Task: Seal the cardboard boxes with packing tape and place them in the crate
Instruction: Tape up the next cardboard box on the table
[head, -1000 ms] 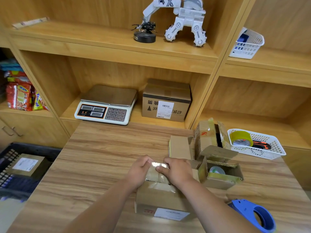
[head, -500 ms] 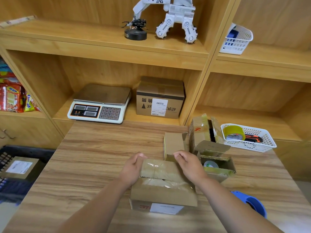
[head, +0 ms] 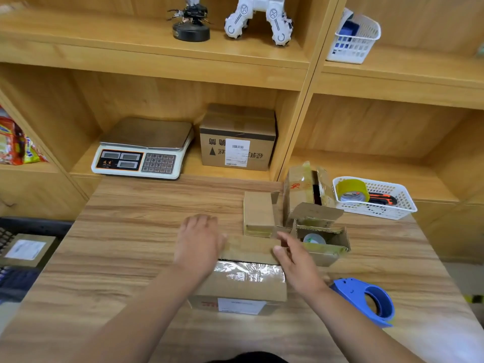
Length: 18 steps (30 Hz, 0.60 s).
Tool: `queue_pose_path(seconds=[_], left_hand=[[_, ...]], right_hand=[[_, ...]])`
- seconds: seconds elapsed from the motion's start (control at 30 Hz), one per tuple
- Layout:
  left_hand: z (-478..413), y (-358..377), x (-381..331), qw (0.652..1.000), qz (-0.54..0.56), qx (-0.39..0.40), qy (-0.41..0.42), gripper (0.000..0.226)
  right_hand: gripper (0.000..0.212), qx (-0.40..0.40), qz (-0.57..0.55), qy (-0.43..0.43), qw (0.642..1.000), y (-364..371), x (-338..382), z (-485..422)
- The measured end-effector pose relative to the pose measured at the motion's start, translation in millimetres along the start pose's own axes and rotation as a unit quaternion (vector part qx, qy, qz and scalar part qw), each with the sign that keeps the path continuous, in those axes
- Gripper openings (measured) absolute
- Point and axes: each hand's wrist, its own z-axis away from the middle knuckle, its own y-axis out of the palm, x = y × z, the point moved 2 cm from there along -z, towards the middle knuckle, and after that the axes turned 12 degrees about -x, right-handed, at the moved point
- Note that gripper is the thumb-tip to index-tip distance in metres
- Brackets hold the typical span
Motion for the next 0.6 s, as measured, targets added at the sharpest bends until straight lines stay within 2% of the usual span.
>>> queue_pose_path(seconds=[0.07,0.13,0.23,0.47,0.6], left_hand=[[7,1,-21,0.996,0.028,0.020,0.077,0.062],[15,8,-34,0.991,0.015,0.057,0.120,0.070],[24,22,-36,0.989,-0.003,0.084,0.118,0.074],[25,30,-36,0.990,-0.016,0.086,0.115,0.075],[25,31,-37,0.991,-0.012,0.079,0.109,0.080]], right_hand=[[0.052,0.007,0.017,-0.024,1.000,4,0,-1],[0.050,0.011,0.037,-0.047,0.998,6,-2,-1],[0.054,0.017,0.048,-0.054,0.997,7,-7,-2],[0.073,0.047,0.049,-0.071,0.995,-3,-11,0],[0.059,-0.001,0.085,-0.067,0.994,-37,-40,15]])
